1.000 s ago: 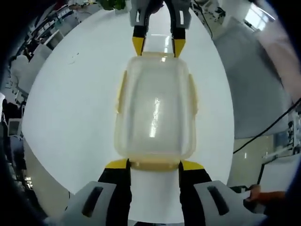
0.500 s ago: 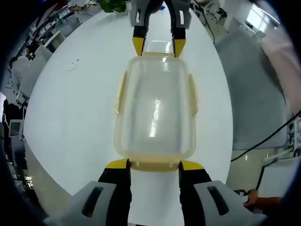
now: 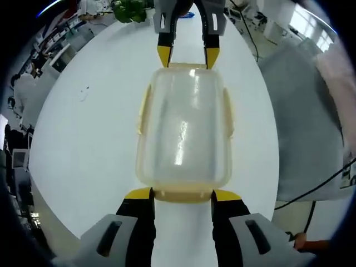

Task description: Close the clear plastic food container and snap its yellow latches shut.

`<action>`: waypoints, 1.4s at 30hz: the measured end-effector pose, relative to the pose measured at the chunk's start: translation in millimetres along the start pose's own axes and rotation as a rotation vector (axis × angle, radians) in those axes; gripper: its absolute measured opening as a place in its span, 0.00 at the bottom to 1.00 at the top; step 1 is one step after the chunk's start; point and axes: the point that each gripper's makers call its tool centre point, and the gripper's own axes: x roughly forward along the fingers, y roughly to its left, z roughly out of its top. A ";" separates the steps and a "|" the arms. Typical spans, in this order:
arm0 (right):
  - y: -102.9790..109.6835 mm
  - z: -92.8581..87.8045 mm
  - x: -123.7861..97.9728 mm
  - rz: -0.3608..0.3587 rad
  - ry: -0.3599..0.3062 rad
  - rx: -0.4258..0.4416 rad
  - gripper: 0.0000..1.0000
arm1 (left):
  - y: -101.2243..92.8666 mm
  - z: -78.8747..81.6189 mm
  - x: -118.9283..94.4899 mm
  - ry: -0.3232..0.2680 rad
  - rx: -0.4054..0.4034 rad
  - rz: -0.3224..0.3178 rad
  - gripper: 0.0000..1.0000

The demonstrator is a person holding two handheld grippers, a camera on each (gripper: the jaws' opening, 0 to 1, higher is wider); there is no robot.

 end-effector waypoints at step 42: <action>10.3 -117.9 -39.5 0.004 0.138 0.054 0.37 | -14.2 115.5 41.4 -0.099 0.027 -0.046 0.37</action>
